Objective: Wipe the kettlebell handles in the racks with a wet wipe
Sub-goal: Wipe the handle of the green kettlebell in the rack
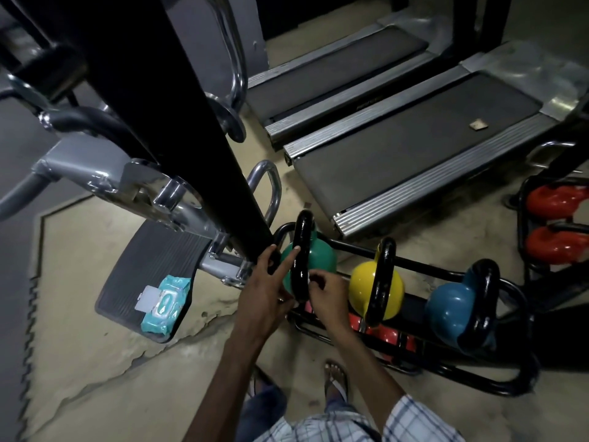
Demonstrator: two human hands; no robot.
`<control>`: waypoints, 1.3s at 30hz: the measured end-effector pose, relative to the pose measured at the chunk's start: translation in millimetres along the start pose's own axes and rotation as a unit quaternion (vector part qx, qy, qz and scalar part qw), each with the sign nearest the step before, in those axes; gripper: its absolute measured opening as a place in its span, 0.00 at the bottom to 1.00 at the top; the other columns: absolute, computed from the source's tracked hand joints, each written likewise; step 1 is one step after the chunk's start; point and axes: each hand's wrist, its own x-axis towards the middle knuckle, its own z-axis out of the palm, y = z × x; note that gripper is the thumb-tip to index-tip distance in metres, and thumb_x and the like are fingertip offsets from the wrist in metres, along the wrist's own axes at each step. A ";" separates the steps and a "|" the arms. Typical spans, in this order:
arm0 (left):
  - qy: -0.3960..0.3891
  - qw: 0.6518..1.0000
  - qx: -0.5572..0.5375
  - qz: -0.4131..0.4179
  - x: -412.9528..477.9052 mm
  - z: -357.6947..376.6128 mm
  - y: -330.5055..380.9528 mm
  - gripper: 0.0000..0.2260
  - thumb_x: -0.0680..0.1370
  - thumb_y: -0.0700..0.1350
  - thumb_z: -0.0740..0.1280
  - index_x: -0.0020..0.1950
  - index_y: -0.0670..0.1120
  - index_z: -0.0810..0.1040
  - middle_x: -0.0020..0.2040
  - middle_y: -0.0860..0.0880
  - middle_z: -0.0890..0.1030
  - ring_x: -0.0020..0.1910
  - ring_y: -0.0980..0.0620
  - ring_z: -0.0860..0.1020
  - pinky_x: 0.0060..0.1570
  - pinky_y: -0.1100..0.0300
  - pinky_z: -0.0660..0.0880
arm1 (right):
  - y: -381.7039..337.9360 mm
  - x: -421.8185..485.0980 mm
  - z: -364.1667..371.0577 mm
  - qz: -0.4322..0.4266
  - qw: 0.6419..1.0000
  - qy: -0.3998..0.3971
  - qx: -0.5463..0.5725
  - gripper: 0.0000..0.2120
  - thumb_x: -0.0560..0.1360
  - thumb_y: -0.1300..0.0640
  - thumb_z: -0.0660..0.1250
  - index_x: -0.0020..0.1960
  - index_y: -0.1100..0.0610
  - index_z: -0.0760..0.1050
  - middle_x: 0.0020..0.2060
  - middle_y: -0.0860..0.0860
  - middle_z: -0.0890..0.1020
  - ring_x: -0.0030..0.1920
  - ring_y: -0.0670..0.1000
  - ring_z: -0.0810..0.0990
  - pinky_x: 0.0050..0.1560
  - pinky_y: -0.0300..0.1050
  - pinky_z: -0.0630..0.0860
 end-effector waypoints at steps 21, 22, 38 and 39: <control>0.020 0.999 0.026 -0.022 -1.1 -2.4 15.2 0.47 0.68 0.46 0.80 0.80 0.62 0.59 0.80 0.48 0.58 0.72 0.44 0.69 0.58 0.48 0.79 | -42.8 51.6 -25.3 0.231 0.939 -0.219 0.127 0.17 0.79 0.71 0.55 0.44 0.56 0.78 0.36 0.52 0.78 0.37 0.49 0.75 0.37 0.38 0.78; 0.021 0.999 0.031 -0.021 -1.1 -2.7 15.5 0.47 0.68 0.46 0.80 0.80 0.62 0.58 0.80 0.48 0.58 0.72 0.44 0.69 0.57 0.50 0.79 | -43.9 55.5 -26.5 0.262 0.928 -0.201 0.172 0.14 0.80 0.69 0.57 0.44 0.56 0.77 0.37 0.52 0.78 0.39 0.50 0.76 0.42 0.39 0.79; 0.015 1.000 0.020 -0.011 0.5 5.5 4.4 0.49 0.69 0.47 0.80 0.80 0.65 0.54 0.80 0.49 0.56 0.70 0.46 0.72 0.57 0.52 0.80 | -57.1 91.5 22.8 0.129 0.944 0.219 0.211 0.05 0.75 0.58 0.74 0.46 0.60 0.83 0.43 0.55 0.86 0.45 0.53 0.84 0.51 0.49 0.82; 0.015 1.000 0.020 -0.012 0.8 5.4 4.4 0.48 0.69 0.47 0.79 0.80 0.65 0.53 0.81 0.49 0.56 0.70 0.47 0.72 0.57 0.52 0.80 | -55.2 98.2 22.2 0.127 0.948 0.214 0.197 0.06 0.75 0.59 0.74 0.47 0.62 0.84 0.43 0.55 0.86 0.45 0.54 0.84 0.51 0.49 0.82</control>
